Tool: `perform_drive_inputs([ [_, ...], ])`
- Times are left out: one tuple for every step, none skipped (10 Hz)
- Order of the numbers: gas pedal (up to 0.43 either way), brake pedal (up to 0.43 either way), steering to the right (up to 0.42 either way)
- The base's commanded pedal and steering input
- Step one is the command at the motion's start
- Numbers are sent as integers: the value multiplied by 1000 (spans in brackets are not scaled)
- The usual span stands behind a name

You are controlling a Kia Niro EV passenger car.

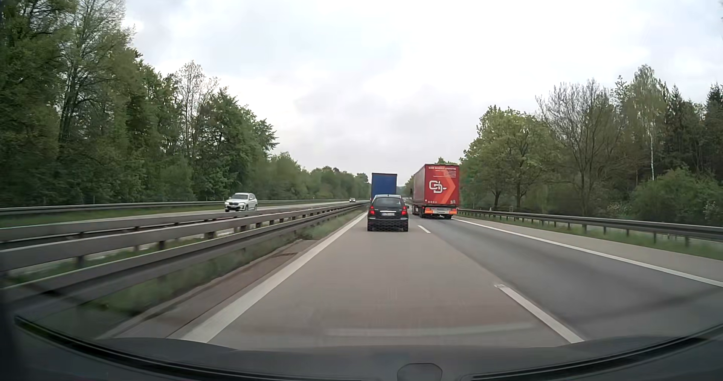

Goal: Follow the waypoints while adhering to traffic rules and regulations

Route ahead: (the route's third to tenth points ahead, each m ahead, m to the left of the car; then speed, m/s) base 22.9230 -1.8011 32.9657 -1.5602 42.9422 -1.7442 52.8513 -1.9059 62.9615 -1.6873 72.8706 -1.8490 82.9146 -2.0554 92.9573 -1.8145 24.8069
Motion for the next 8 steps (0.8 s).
perform_drive_inputs([
  [138, 0, -1],
  [138, 0, -1],
  [138, 0, -1],
  [138, 0, -1],
  [150, 0, -1],
  [150, 0, -1],
  [169, 0, -1],
  [189, 0, -1],
])
